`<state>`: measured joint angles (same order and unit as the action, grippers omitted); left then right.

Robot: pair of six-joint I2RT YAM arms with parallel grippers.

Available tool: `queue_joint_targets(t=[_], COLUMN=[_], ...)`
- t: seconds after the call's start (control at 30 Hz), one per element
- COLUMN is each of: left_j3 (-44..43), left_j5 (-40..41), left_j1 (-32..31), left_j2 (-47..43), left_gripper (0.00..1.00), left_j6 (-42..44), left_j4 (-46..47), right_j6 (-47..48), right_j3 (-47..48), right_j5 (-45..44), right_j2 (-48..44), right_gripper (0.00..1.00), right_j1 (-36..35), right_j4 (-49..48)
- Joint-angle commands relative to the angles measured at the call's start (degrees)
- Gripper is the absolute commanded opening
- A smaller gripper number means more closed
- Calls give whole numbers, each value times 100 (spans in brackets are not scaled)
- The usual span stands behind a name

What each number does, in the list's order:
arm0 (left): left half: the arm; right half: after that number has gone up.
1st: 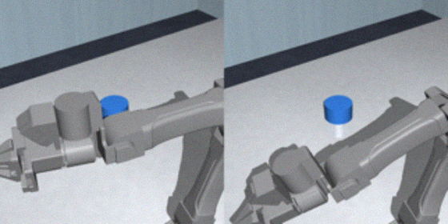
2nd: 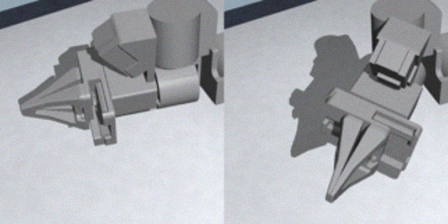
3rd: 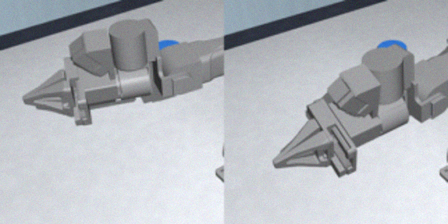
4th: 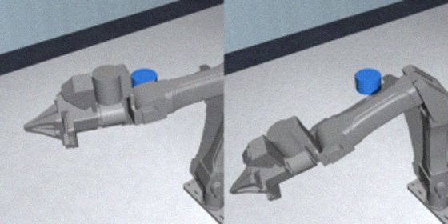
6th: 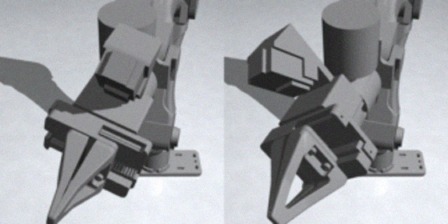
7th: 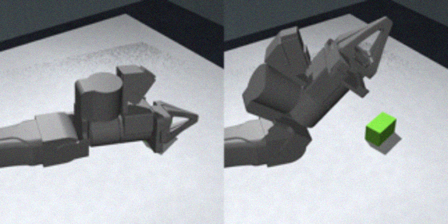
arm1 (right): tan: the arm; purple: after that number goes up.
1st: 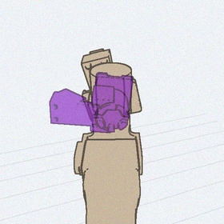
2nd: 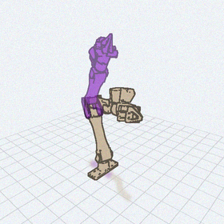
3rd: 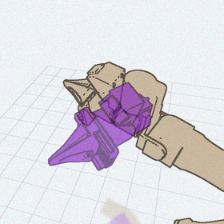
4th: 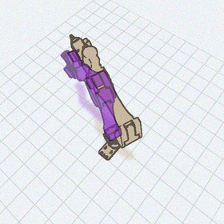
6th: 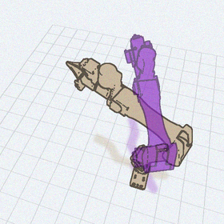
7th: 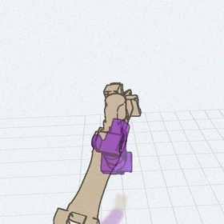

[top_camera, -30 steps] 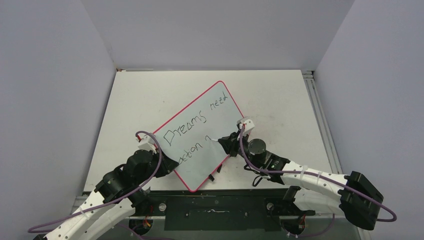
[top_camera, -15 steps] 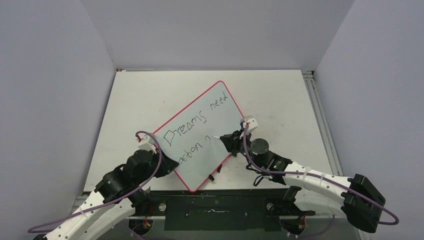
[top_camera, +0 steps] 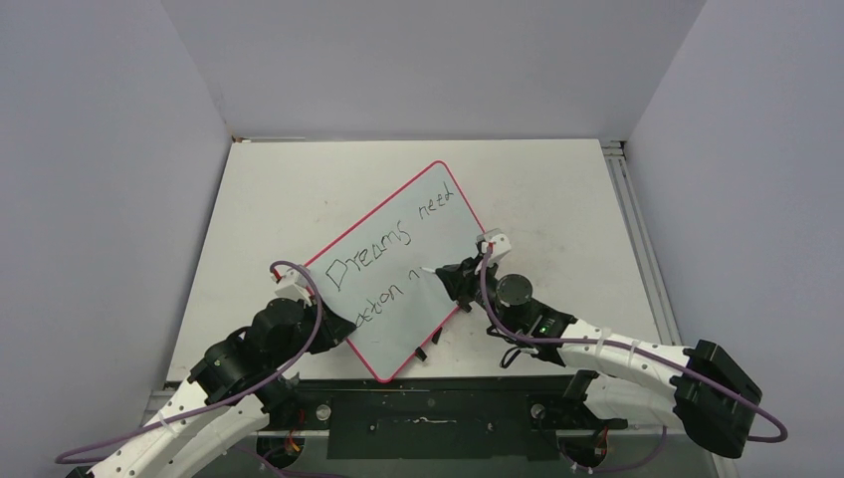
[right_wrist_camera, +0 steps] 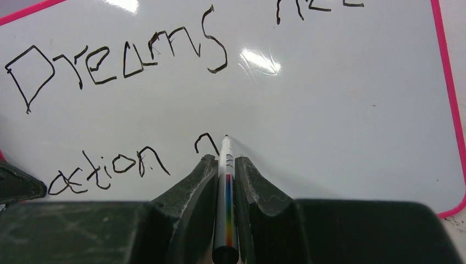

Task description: Write a sentence on the whiteboard

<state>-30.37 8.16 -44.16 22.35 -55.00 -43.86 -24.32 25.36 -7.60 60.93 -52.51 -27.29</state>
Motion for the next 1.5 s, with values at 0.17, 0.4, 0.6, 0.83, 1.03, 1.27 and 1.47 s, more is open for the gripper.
queue_joint_targets(t=[0.17,0.4,0.6,0.83,1.03,1.27,1.47], left_j3=[-118,-118,-114,-118,-118,-118,-112], left_j5=[194,202,204,202,194,191,190], left_j1=[17,15,13,13,18,17,20], left_j2=[22,17,13,-11,-2,-2,-7], left_gripper=[11,11,11,11,11,11,11], left_j6=[7,7,7,7,7,7,7], left_j4=[-29,-29,-24,-29,-35,-33,-35], right_j6=[61,68,1,-72,-94,-31,53], right_j3=[214,138,-17,-193,-239,-77,53], right_j5=[60,191,314,352,95,-53,-95], right_j2=[232,156,46,-106,-229,-76,33], right_gripper=[5,5,5,5,5,5,5], right_j1=[57,61,64,48,47,63,57], right_j4=[-536,-539,-434,-274,-63,-119,-234])
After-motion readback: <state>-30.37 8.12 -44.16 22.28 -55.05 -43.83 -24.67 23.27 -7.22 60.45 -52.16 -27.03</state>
